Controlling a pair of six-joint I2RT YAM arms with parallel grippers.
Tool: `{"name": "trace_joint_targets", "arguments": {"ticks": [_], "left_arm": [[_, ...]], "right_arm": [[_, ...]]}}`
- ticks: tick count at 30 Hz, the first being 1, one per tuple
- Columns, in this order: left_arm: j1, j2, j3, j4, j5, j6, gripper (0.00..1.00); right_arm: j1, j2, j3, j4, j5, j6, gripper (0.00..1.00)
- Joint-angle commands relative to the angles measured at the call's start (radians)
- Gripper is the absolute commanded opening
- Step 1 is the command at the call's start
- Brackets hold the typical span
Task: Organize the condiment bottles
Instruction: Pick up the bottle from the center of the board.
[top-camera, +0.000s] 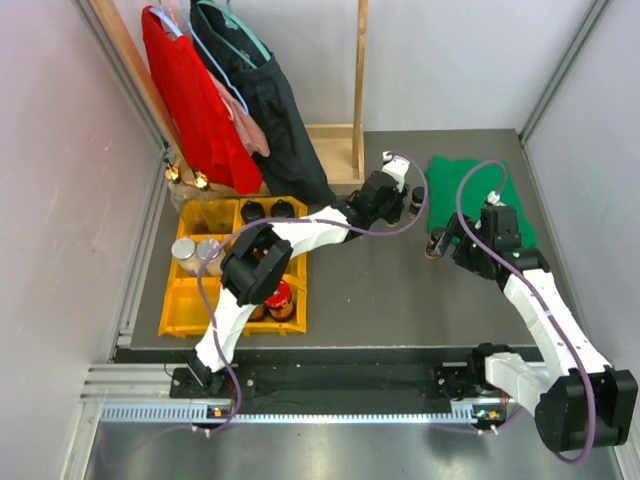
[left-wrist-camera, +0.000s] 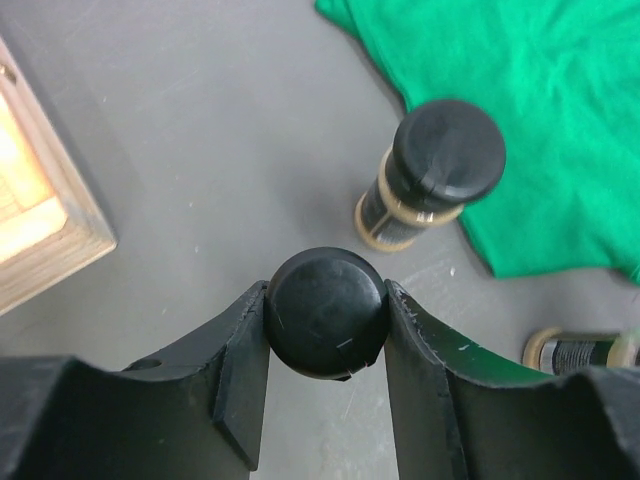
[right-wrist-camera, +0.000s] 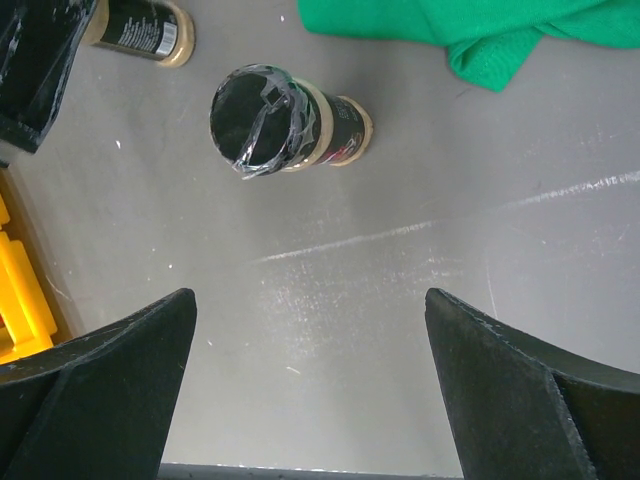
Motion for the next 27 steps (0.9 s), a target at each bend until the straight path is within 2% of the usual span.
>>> {"name": "trace_joint_targets", "arguments": {"ticks": [1, 5, 9, 13, 20, 27], "left_arm": [[-0.014, -0.140, -0.030, -0.037, -0.030, 0.031, 0.00], [-0.026, -0.247, -0.099, -0.083, -0.036, 0.027, 0.00], [-0.039, -0.423, -0.162, -0.186, -0.035, 0.030, 0.00], [-0.056, -0.569, -0.220, -0.319, -0.093, 0.018, 0.00], [-0.072, -0.796, -0.320, -0.524, -0.298, -0.058, 0.00], [-0.074, -1.020, -0.384, -0.716, -0.561, -0.214, 0.00]], "right_arm": [[-0.012, -0.021, 0.005, 0.001, 0.009, -0.023, 0.95], [-0.011, -0.036, 0.008, 0.001, 0.017, -0.026, 0.96], [-0.011, -0.051, -0.004, 0.004, 0.015, -0.029, 0.96], [-0.012, -0.061, -0.023, 0.027, 0.000, -0.029, 0.96], [-0.011, -0.062, -0.007, 0.021, -0.011, -0.034, 0.96], [-0.011, -0.054, -0.013, 0.046, -0.028, -0.031, 0.96]]}}
